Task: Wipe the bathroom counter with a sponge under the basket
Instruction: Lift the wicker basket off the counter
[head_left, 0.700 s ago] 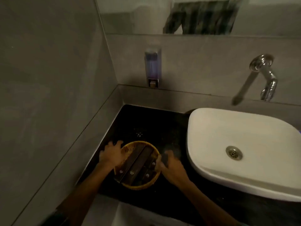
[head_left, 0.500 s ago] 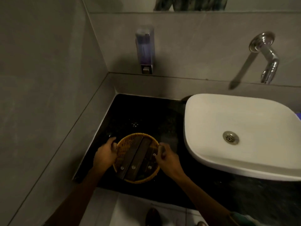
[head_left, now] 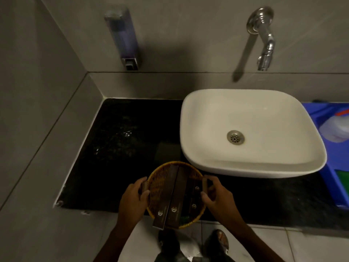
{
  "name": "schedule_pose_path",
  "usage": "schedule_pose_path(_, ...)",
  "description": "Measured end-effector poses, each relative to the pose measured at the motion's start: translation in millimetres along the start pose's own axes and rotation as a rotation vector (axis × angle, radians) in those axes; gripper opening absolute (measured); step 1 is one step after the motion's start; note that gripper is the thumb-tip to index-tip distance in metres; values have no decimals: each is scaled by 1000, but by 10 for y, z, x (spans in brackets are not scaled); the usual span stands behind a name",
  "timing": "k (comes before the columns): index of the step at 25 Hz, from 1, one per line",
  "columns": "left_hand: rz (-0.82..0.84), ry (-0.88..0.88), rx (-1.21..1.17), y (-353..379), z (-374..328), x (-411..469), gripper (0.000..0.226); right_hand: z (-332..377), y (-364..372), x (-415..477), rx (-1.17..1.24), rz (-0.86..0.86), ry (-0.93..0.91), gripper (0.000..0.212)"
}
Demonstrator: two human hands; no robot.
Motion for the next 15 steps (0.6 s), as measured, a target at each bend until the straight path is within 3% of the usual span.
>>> schedule_pose_path(3, -48, -23, 110, 2, -127, -37, 44, -58, -265, 4, -40, 49, -18, 35)
schedule_pose_path(5, -151, 13, 143, -30, -441, -16, 42, -156, -998, 46, -101, -194, -72, 14)
schedule_pose_path(6, -196, 61, 124, 5, -691, 0, 40, -298, -1507, 24, -139, -365, -64, 15)
schedule_pose_path(8, -244, 226, 99, 243, -1334, 43, 39, -760, -2563, -84, -217, -606, 84, 16)
schedule_pose_path(9, -245, 322, 111, 421, -1674, 50, 39, -1033, -2995, -118, -282, -638, 190, 16)
schedule_pose_path(12, -163, 600, 100, 1094, -2685, 8, 41, -1951, -3909, -166, -520, -526, 509, 30)
schedule_pose_path(15, -48, 867, 85, 1781, -3511, -182, 37, -2686, -4212, -245, -553, -291, 739, 71)
Point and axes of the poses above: each hand's wrist, its own x-axis towards the middle knuckle, its own y-axis out of the palm, z = x × y, the point moved 8 cm from there along x, towards the middle knuckle, and after that the axes turned 3 degrees about -x, right-handed, at the moved point
